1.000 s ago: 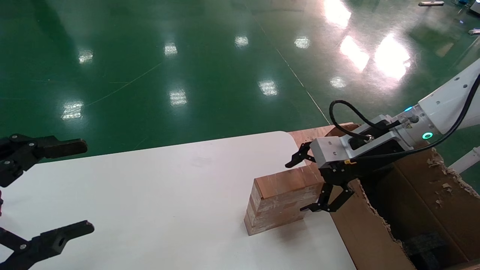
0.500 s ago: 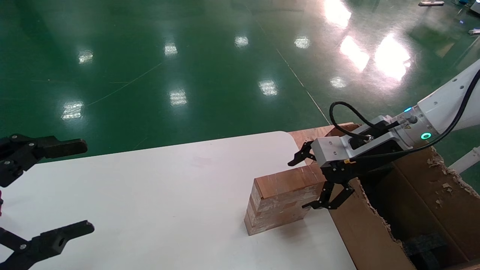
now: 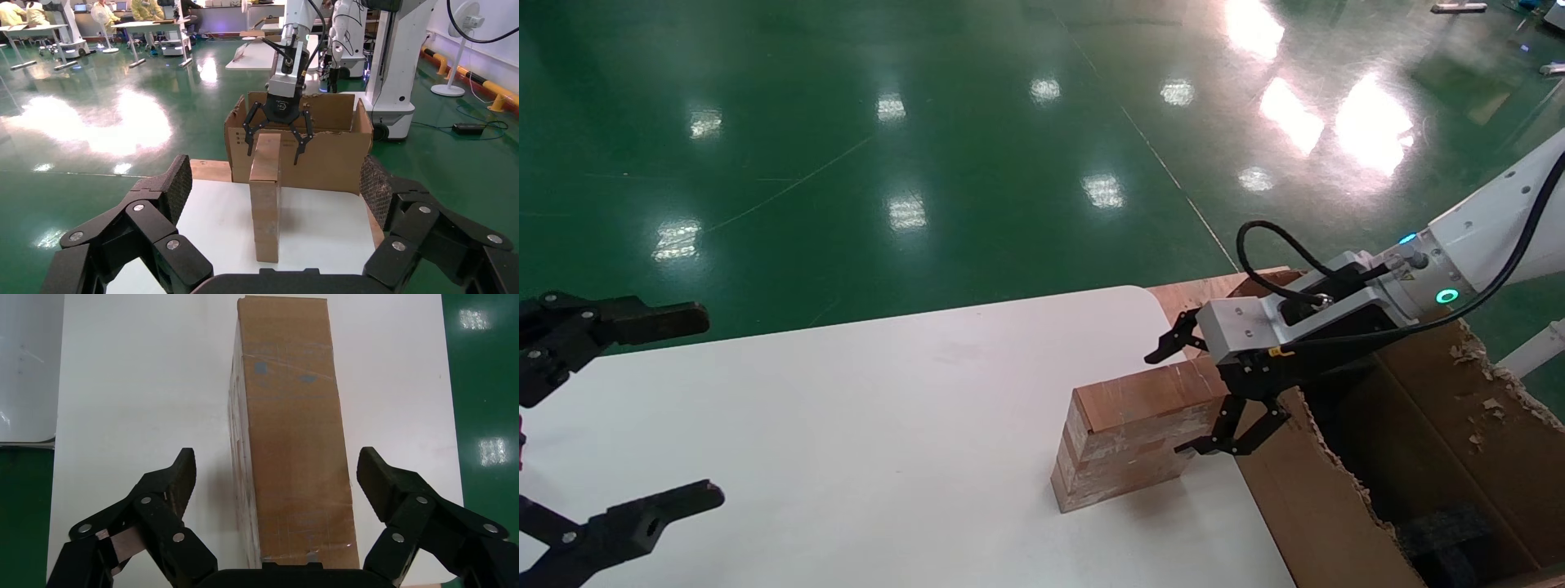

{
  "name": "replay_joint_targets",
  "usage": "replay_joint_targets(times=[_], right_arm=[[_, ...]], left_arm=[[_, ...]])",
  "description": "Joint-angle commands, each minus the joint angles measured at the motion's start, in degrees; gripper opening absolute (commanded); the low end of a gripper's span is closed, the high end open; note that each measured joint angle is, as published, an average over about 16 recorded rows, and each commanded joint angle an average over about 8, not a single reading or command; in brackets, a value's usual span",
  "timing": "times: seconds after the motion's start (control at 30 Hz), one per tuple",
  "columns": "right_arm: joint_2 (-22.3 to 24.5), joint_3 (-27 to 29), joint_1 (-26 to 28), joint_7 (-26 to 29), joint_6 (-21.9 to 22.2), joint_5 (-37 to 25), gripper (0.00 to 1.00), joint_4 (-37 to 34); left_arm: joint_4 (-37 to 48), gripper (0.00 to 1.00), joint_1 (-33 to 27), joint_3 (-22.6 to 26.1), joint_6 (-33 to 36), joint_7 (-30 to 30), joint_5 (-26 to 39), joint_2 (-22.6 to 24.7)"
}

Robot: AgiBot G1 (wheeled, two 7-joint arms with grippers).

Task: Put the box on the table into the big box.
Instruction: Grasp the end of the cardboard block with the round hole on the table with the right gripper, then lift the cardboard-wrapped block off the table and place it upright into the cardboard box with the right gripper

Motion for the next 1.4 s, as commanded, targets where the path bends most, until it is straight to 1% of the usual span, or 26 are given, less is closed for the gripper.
replay_joint_targets(times=[0.03, 0.2, 0.23, 0.27, 0.47, 0.5, 0.53, 0.8, 0.97, 1.2, 1.3, 1.4], right_arm=[[0.0, 0.0, 0.0, 0.0, 0.0, 0.0, 0.0, 0.0], [0.0, 0.1, 0.0, 0.0, 0.0, 0.0, 0.0, 0.1], [0.0, 0.1, 0.0, 0.0, 0.0, -0.1, 0.0, 0.1], [0.0, 0.1, 0.0, 0.0, 0.0, -0.1, 0.0, 0.1], [0.1, 0.1, 0.0, 0.1, 0.0, -0.1, 0.0, 0.1], [0.1, 0.1, 0.0, 0.1, 0.0, -0.1, 0.0, 0.1], [0.1, 0.1, 0.0, 0.1, 0.0, -0.1, 0.0, 0.1], [0.4, 0.0, 0.4, 0.7, 0.5, 0.0, 0.0, 0.8], [1.6, -0.5, 2.3, 3.9, 0.7, 0.1, 0.0, 2.7], [4.9, -0.5, 8.1, 12.6, 1.2, 1.1, 0.0, 7.0], [6.4, -0.6, 11.8, 17.7, 2.2, 0.9, 0.0, 8.7], [7.8, -0.8, 16.0, 23.9, 3.4, -0.1, 0.0, 10.1]], left_arm=[[0.0, 1.0, 0.0, 0.0, 0.0, 0.0, 0.0, 0.0], [0.0, 1.0, 0.0, 0.0, 0.0, 0.0, 0.0, 0.0], [0.0, 0.98, 0.0, 0.0, 0.0, 0.0, 0.0, 0.0], [0.0, 0.9, 0.0, 0.0, 0.0, 0.0, 0.0, 0.0], [0.0, 0.15, 0.0, 0.0, 0.0, 0.0, 0.0, 0.0], [0.0, 0.05, 0.0, 0.0, 0.0, 0.0, 0.0, 0.0], [0.0, 0.0, 0.0, 0.0, 0.0, 0.0, 0.0, 0.0], [0.0, 0.0, 0.0, 0.0, 0.0, 0.0, 0.0, 0.0], [0.0, 0.0, 0.0, 0.0, 0.0, 0.0, 0.0, 0.0], [0.0, 0.0, 0.0, 0.0, 0.0, 0.0, 0.0, 0.0], [0.0, 0.0, 0.0, 0.0, 0.0, 0.0, 0.0, 0.0], [0.0, 0.0, 0.0, 0.0, 0.0, 0.0, 0.0, 0.0]])
